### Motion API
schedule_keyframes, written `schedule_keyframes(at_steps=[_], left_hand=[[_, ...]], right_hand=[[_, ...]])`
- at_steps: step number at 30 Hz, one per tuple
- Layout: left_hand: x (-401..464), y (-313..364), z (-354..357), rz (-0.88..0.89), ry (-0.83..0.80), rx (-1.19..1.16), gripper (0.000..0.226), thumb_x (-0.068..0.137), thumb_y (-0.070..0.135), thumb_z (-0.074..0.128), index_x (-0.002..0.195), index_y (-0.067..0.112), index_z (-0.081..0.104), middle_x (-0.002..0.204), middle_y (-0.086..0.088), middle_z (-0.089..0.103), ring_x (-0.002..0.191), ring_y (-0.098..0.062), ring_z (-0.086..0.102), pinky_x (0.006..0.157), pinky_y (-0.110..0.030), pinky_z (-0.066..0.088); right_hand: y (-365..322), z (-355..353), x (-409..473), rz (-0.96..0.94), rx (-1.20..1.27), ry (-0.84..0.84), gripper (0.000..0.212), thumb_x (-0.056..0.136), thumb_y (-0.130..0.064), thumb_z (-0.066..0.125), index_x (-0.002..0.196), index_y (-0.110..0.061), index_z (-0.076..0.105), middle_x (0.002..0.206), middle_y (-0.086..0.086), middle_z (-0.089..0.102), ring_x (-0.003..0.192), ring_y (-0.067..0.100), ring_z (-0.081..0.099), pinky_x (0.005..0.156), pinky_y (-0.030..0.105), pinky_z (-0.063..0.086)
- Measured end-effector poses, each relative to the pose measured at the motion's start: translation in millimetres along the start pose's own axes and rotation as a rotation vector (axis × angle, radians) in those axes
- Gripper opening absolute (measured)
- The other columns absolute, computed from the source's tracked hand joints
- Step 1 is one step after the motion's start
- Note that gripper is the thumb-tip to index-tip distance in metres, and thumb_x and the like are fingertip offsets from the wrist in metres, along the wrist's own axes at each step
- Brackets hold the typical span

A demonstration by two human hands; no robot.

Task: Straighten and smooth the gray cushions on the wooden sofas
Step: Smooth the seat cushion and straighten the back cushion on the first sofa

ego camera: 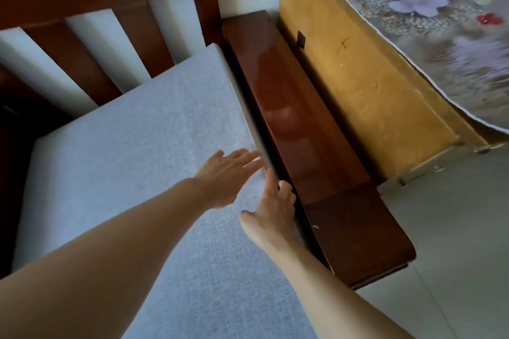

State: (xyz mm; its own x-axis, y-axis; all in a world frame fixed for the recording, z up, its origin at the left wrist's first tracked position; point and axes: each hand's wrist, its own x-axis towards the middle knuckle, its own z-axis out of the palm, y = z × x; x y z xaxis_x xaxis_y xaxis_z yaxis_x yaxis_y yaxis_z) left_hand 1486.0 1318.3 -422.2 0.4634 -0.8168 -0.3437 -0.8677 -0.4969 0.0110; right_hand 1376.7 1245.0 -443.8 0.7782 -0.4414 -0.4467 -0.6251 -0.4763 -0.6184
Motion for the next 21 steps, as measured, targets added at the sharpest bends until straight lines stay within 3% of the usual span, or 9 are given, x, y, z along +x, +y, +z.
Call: schedule_keyframes(at_steps=[4, 9, 15, 18, 21], left_hand=[[13.6, -13.0, 3.9, 0.060, 0.005, 0.006, 0.065, 0.097, 0.012, 0.048, 0.150, 0.029, 0.015, 0.160, 0.006, 0.005, 0.146, -0.014, 0.006, 0.113, -0.040, 0.021], [31.7, -36.3, 0.2, 0.137, -0.002, -0.013, 0.053, 0.102, 0.023, 0.037, 0.151, 0.029, 0.016, 0.160, 0.006, 0.007, 0.147, -0.014, 0.000, 0.117, -0.047, 0.008], [61.4, -71.7, 8.0, 0.237, 0.049, -0.030, 0.045, 0.102, 0.035, 0.030, 0.147, 0.029, 0.027, 0.155, 0.009, 0.022, 0.146, -0.013, 0.007, 0.116, -0.050, 0.003], [90.0, -78.3, 13.3, 0.248, 0.118, -0.044, 0.041, 0.101, 0.043, 0.023, 0.128, 0.028, 0.051, 0.128, 0.010, 0.048, 0.135, -0.013, 0.029, 0.115, -0.050, 0.007], [107.2, -79.2, 22.8, 0.215, 0.214, -0.039, 0.048, 0.098, 0.047, 0.017, 0.101, 0.025, 0.060, 0.094, 0.012, 0.047, 0.111, -0.014, 0.043, 0.110, -0.043, 0.014]], right_hand=[[-3.3, 9.7, 10.8, 0.081, -0.020, 0.069, 0.095, 0.081, -0.025, 0.066, 0.152, -0.018, 0.004, 0.149, 0.008, 0.020, 0.136, 0.026, 0.023, 0.113, 0.039, 0.025], [-17.2, 20.7, 29.9, 0.198, -0.094, 0.244, 0.070, 0.093, -0.031, 0.051, 0.151, -0.017, 0.015, 0.150, 0.008, 0.031, 0.135, 0.026, 0.033, 0.109, 0.040, 0.027], [-26.5, 39.6, 50.0, 0.322, -0.263, 0.470, 0.053, 0.096, -0.054, 0.038, 0.133, -0.016, 0.044, 0.123, 0.010, 0.057, 0.110, 0.027, 0.055, 0.089, 0.039, 0.041], [-26.4, 54.8, 59.3, 0.286, -0.381, 0.656, 0.049, 0.089, -0.056, 0.050, 0.105, -0.011, 0.062, 0.085, 0.012, 0.065, 0.074, 0.029, 0.062, 0.063, 0.035, 0.044], [-22.9, 63.9, 70.8, 0.255, -0.445, 0.755, 0.053, 0.084, -0.060, 0.044, 0.090, -0.011, 0.064, 0.066, 0.010, 0.060, 0.054, 0.027, 0.058, 0.049, 0.029, 0.039]])
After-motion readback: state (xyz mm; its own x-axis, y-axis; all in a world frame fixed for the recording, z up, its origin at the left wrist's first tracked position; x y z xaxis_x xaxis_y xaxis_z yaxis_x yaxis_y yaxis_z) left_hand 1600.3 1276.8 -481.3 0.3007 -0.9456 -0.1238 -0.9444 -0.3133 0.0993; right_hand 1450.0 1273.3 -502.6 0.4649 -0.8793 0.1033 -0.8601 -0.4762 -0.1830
